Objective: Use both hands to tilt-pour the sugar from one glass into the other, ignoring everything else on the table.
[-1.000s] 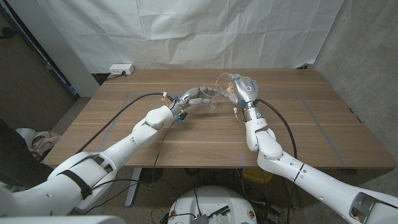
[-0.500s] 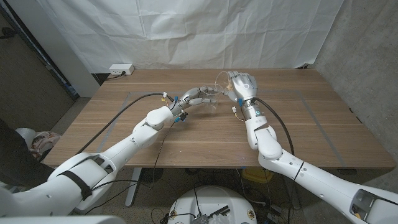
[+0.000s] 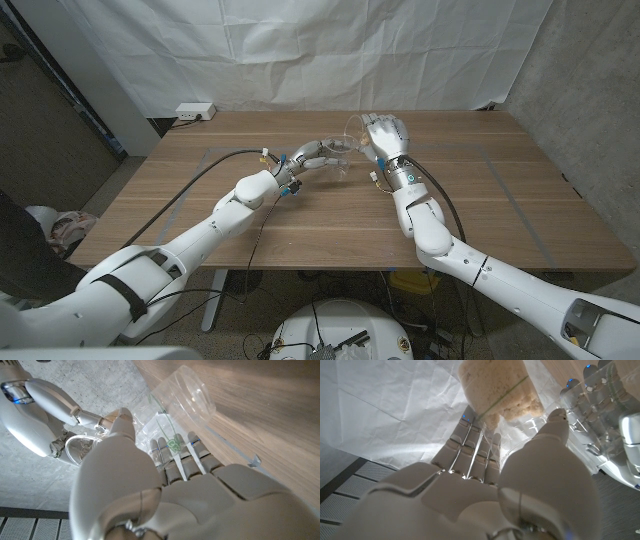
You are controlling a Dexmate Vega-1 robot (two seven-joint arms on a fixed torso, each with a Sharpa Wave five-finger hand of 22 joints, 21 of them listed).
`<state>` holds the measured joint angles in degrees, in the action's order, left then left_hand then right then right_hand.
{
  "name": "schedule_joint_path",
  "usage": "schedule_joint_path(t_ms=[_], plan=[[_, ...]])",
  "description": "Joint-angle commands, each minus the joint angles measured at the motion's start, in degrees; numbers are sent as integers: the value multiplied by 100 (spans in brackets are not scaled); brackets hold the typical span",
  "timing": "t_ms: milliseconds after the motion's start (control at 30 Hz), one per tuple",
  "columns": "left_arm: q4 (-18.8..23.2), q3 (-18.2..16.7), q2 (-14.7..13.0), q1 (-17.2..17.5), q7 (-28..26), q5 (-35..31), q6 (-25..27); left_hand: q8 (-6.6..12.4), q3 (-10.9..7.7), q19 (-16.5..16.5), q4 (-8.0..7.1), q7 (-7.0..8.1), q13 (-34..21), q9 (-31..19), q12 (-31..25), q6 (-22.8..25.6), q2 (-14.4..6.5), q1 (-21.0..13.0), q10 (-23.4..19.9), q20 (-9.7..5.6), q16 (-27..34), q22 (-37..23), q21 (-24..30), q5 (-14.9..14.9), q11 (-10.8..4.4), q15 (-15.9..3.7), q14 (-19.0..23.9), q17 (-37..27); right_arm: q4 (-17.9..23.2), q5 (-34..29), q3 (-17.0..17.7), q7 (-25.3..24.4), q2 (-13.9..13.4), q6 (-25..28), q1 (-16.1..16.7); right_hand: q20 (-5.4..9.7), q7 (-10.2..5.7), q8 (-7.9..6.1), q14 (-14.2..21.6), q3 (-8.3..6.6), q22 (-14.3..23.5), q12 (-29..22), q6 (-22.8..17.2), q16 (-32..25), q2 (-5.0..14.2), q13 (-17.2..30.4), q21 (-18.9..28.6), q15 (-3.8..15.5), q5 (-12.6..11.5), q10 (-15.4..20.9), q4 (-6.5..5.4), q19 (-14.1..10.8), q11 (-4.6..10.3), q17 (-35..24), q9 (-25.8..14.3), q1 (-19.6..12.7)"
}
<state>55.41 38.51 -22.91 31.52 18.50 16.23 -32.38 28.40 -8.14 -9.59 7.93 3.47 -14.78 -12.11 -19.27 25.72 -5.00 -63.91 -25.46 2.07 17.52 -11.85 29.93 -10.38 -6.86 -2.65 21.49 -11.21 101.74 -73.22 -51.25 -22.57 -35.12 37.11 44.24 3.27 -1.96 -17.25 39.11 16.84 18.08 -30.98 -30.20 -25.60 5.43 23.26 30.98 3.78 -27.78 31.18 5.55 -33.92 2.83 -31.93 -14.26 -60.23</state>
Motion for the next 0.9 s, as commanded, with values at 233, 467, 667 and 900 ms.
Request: schedule_joint_path(t_ms=[233,467,667,900], plan=[[-69,26,23,-59,11,-32,15,23,4,33,8,10,-33,-27,21,124,-40,-12,-45,-20,-26,-16,31,13,9,-512,41,-1,-193,-432,54,110,98,-18,-67,190,-64,16,76,72,-10,-19,-63,67,60,25,48,877,7,4,-18,24,67,-44,-36,-20],[-55,30,23,-57,14,-30,24,19,6,37,5,5,-36,-27,29,125,-45,-6,-43,-14,-30,-16,34,13,11,-510,38,-3,-143,-421,139,179,48,-20,-83,187,-58,26,75,99,-26,-15,-65,94,64,34,61,875,12,-6,-30,39,72,-64,-44,-18],[-9,30,13,-40,10,-30,36,16,9,37,7,11,-38,-27,36,132,-41,-4,-44,-17,-33,-15,40,14,16,-518,41,-2,-261,-668,94,180,42,30,-169,193,-65,31,81,110,-39,-10,-69,109,74,34,70,881,14,-8,-35,48,61,-79,-49,-27],[195,7,-76,47,-43,-32,126,12,11,44,7,15,-41,-28,40,136,-42,1,-53,-13,-39,-15,43,14,23,-511,37,-2,-344,-863,100,141,40,100,-219,207,-69,38,86,130,-58,-11,-78,136,82,36,88,882,18,10,-43,53,68,-101,-56,-36]])
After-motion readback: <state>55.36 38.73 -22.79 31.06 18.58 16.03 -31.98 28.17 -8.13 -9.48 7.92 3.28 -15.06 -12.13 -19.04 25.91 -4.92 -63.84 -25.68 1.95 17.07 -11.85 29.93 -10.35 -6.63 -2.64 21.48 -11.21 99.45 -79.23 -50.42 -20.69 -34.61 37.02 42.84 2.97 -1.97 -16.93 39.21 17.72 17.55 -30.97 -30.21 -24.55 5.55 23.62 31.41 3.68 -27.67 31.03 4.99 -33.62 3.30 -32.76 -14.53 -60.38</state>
